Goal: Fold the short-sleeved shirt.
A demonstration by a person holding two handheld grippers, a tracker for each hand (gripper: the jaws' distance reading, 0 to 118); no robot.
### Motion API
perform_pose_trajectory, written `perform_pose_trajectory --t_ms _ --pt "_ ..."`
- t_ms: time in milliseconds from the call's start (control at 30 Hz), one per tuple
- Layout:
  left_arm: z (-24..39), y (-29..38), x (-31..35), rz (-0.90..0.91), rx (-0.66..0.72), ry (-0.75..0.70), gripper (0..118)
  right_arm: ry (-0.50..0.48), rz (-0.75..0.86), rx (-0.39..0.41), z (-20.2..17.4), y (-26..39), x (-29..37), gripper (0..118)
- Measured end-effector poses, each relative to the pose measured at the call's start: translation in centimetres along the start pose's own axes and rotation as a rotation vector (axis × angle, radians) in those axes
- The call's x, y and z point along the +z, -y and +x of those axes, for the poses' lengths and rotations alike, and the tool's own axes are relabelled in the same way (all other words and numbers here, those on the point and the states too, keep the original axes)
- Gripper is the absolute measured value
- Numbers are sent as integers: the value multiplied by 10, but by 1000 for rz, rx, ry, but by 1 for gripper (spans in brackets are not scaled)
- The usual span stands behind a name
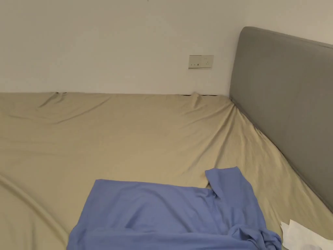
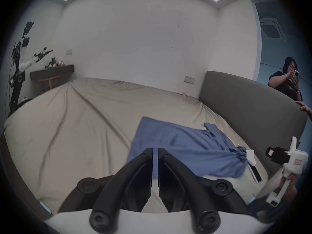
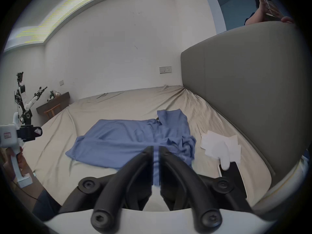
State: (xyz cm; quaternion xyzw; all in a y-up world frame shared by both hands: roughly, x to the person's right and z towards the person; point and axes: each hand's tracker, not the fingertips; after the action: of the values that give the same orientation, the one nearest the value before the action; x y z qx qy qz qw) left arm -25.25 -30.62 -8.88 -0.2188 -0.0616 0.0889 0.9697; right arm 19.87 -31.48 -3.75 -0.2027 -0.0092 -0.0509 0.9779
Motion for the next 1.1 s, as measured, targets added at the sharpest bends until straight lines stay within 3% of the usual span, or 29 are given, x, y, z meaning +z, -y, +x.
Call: perform_pose_trajectory --t_ms 33,100,200,367,400,467,500,600,733,833,900,933,967,1033,1067,1100 --pt "-3 8 8 -37 16 59 1 18 8 8 -4 8 7 8" --pt "-3 18 19 -60 27 42 0 -41 -77 -6 -2 15 16 7" --pt "-8 23 21 -97 19 42 0 -26 -79 0 -3 23 26 7" --pt "-23 -2 -23 -180 28 23 1 0 -73 -27 5 14 26 7" --pt "-23 -7 -39 -186 16 6 22 4 -70 -29 6 13 24 7" --pt "-30 -13 -75 -235 -23 -32 114 9 -75 -28 8 10 18 7" --pt "-32 -14 -99 -327 -37 -37 118 9 -82 -26 8 9 14 7" --pt "-38 1 -144 -406 -55 -22 118 6 -99 -31 9 9 3 7" --pt "-41 29 -185 -551 -96 -111 117 9 -144 -52 14 14 -17 7" --pt "-41 36 -191 -549 -50 -145 76 25 -179 -43 17 18 -31 7" --pt "-38 32 -185 -527 -27 -158 61 38 -210 -33 19 19 -42 7" --pt "-36 30 -180 -520 -32 -149 36 43 -242 -31 21 19 -50 10" --pt "-33 28 -176 -511 -42 -150 20 45 -286 -31 25 21 -58 34" --pt "-27 24 -166 -473 -70 -157 13 39 -378 -46 34 20 -83 106" --pt "-28 23 -162 -463 -75 -156 12 45 -419 -59 38 22 -97 118" --pt "-28 21 -159 -453 -68 -156 11 66 -436 -74 44 24 -107 118"
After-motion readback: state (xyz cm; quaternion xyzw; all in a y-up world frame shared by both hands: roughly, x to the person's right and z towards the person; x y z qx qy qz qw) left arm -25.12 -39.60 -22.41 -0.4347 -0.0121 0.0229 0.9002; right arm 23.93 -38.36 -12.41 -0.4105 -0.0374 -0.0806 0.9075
